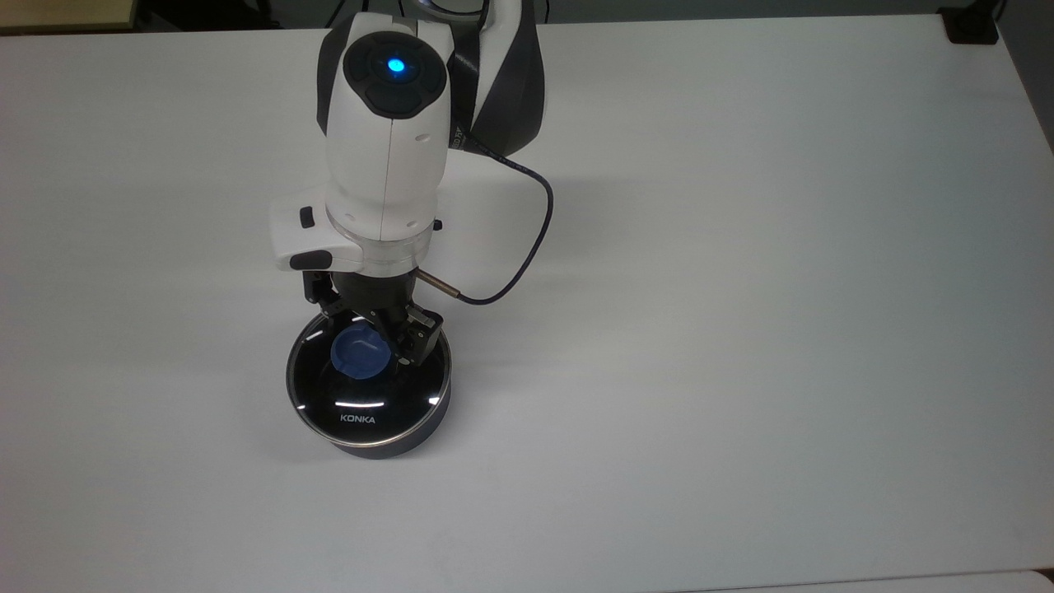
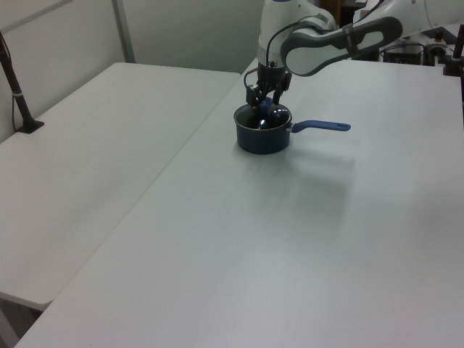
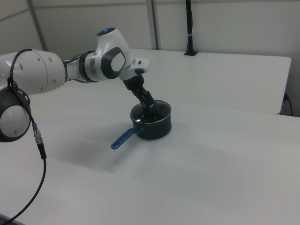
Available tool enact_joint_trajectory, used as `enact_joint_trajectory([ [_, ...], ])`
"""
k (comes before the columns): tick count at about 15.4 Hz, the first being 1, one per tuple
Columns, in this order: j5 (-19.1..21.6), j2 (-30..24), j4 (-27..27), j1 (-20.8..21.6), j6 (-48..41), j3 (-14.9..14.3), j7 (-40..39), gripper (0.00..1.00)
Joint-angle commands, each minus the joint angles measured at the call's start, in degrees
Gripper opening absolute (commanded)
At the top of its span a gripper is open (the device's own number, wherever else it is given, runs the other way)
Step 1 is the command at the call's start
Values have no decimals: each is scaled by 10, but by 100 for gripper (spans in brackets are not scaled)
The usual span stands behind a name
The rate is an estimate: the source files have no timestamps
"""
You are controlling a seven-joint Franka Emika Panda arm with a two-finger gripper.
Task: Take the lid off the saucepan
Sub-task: 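Close the gripper on the blue lid knob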
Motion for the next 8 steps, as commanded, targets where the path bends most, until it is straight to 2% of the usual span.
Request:
enact_joint_trajectory([
  [1, 6, -9, -7, 0, 7, -1, 7, 81],
  [8, 6, -7, -7, -9, 37, -1, 29, 82],
])
